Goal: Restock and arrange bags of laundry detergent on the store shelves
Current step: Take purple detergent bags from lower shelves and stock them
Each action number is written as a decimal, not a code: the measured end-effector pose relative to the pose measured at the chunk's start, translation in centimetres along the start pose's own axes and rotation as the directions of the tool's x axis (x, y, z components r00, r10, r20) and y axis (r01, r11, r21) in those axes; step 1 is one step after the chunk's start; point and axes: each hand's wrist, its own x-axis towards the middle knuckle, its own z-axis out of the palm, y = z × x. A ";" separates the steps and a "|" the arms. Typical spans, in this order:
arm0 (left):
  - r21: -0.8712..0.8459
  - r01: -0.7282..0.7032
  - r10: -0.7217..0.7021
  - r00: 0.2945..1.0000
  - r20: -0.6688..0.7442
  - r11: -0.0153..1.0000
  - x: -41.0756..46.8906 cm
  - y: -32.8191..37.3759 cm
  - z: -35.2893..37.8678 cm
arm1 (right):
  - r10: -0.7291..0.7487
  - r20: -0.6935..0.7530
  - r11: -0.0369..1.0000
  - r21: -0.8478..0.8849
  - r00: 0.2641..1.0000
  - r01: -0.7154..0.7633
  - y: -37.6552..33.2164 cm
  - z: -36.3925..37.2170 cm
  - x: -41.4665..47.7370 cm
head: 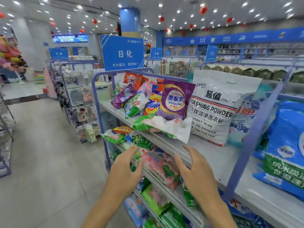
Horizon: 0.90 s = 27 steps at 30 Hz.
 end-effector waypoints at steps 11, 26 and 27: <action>-0.174 -0.125 0.143 0.985 0.094 0.977 19.0 -2.1 1.4 | 0.106 -0.211 0.993 0.064 0.972 -0.094 -1.6 4.2 14.2; -0.363 0.099 0.093 0.874 0.477 0.926 35.2 -1.4 8.2 | 0.408 -0.284 0.899 0.291 0.868 -0.327 0.4 7.8 29.5; -0.399 0.126 0.089 0.873 0.480 0.908 35.6 -1.4 8.7 | 0.405 -0.285 0.903 0.273 0.869 -0.331 0.4 7.8 29.6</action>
